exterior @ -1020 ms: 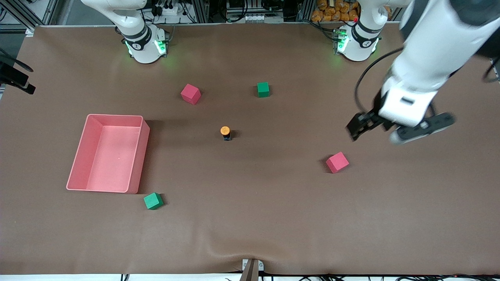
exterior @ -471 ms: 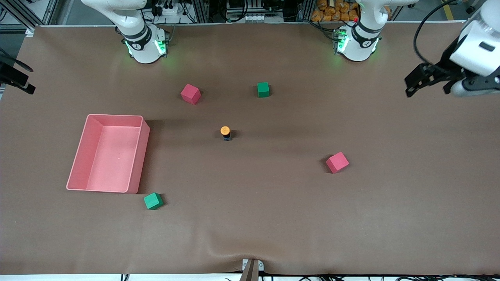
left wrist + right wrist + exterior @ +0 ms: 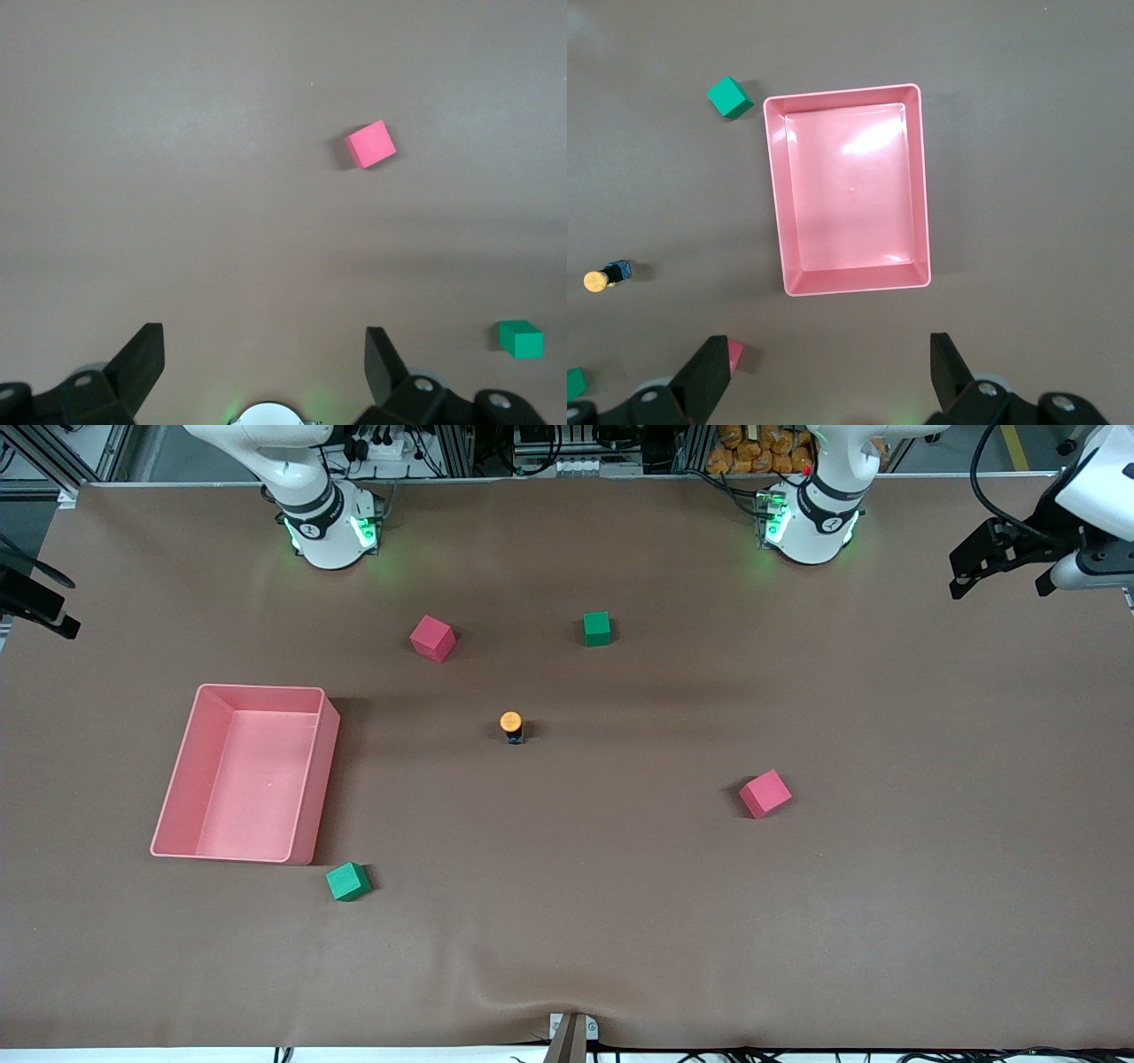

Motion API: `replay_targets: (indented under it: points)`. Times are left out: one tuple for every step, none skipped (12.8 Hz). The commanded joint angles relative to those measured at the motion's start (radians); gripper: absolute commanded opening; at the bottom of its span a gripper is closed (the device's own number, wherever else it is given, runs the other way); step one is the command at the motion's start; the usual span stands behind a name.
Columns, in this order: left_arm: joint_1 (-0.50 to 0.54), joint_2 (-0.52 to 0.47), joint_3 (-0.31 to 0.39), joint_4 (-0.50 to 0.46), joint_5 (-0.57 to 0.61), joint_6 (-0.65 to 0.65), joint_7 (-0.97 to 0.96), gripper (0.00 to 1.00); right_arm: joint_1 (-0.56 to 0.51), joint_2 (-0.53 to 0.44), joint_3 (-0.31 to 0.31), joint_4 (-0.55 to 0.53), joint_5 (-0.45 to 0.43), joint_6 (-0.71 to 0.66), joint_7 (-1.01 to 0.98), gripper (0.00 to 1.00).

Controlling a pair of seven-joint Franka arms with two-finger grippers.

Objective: Place and upright button with both arms

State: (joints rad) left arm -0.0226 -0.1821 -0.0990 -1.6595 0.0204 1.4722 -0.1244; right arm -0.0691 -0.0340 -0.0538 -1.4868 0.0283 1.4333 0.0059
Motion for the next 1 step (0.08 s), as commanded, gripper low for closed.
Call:
replay_targets:
  points:
    - [0.001,-0.014,-0.001,0.022,-0.017,-0.045,0.017,1.00,-0.012,-0.009,0.008,0.002,0.013,-0.008,0.013,1.00]
